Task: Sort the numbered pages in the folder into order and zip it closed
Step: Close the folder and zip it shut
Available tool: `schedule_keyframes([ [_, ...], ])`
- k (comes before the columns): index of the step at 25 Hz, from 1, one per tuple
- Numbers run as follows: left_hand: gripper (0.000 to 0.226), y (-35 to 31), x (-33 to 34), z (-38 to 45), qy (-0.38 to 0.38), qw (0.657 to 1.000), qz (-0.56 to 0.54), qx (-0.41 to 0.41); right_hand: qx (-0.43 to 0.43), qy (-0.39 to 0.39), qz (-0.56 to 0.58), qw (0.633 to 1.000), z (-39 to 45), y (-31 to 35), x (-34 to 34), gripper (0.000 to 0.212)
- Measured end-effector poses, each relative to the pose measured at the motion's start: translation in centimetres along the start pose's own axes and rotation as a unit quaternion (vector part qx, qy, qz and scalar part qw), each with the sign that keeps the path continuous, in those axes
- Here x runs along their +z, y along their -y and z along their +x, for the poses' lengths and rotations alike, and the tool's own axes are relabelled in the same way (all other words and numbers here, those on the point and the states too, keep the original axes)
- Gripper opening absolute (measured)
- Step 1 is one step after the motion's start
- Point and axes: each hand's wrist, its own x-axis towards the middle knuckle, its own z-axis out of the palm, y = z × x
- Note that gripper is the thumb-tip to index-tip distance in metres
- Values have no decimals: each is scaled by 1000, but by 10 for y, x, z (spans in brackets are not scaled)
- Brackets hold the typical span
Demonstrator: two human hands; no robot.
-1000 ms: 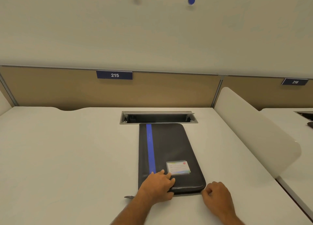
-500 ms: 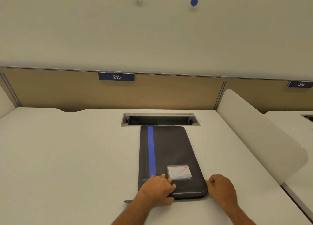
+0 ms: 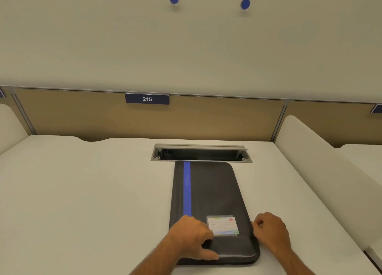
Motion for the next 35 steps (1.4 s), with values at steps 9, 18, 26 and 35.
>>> schedule_keyframes([
  [9, 121, -7, 3, 58, -38, 979, -66, -190, -77, 25, 86, 993, 10, -19, 6, 19],
  [18, 118, 5, 19, 97, -118, 960, -8, -252, -86, 20, 86, 992, 23, -22, 15, 23],
  [26, 114, 12, 43, 107, -189, 949, -86, -237, -86, 8, 64, 994, 68, -1, 13, 19],
  [35, 113, 11, 37, 106, -190, 948, -91, -239, -50, 0, 54, 997, 126, 30, 15, 12],
])
